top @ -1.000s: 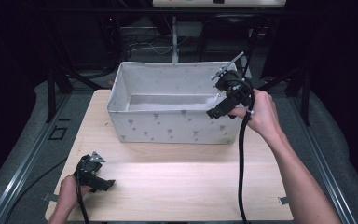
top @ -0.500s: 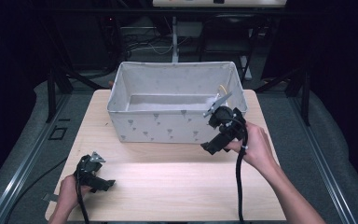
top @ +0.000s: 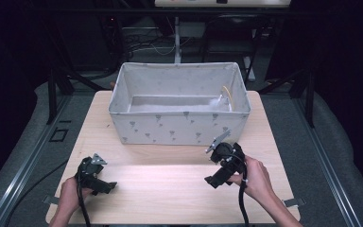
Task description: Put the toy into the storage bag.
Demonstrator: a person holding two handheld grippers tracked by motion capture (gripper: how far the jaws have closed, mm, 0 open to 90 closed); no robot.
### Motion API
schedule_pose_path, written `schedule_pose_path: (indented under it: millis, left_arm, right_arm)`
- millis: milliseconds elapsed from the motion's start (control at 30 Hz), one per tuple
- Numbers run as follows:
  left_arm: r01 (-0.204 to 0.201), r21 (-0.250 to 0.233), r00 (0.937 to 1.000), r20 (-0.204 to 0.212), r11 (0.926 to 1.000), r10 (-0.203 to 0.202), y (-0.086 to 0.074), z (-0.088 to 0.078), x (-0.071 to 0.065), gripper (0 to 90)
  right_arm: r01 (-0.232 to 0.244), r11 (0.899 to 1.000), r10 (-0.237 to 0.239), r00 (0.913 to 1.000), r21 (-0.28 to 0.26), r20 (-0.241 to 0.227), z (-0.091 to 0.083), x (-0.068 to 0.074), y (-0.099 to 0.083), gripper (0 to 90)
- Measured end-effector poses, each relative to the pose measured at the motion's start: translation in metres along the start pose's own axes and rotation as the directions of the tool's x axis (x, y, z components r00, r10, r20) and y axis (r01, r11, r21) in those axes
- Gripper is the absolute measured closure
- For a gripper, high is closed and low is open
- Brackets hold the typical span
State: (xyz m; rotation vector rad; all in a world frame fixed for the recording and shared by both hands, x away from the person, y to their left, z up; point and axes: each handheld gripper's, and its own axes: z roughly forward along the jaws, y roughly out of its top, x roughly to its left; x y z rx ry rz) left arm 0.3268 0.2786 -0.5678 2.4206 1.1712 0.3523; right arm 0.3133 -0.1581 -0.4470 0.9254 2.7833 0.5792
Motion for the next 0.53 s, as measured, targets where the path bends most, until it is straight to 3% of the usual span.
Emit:
schedule_pose_path:
  millis: [300,433,500,533]
  left_arm:
    - [-0.006,0.002,1.0,0.0,1.0,0.006,0.001,0.0,0.0,3.1]
    - [-0.011,0.001,0.9999,-0.001,0.9999,0.011,0.001,0.0,-0.001,3.1]
    - [-0.012,0.0,0.9999,0.0,0.9999,0.012,0.001,0.0,-0.001,3.1]
    - [-0.012,0.0,0.9999,0.0,0.9999,0.012,0.001,0.0,-0.001,3.1]
  right_arm:
    - [-0.029,0.999,0.03,0.9995,0.033,-0.012,0.023,0.001,-0.023,2.2]
    - [-0.016,0.999,0.015,0.9998,0.047,0.011,0.027,0.003,-0.029,2.4]
    - [0.003,0.997,-0.006,0.9989,0.075,0.046,0.028,0.004,-0.03,2.7]
    - [0.0,0.998,-0.003,0.9988,0.063,0.05,0.029,0.003,-0.031,3.2]
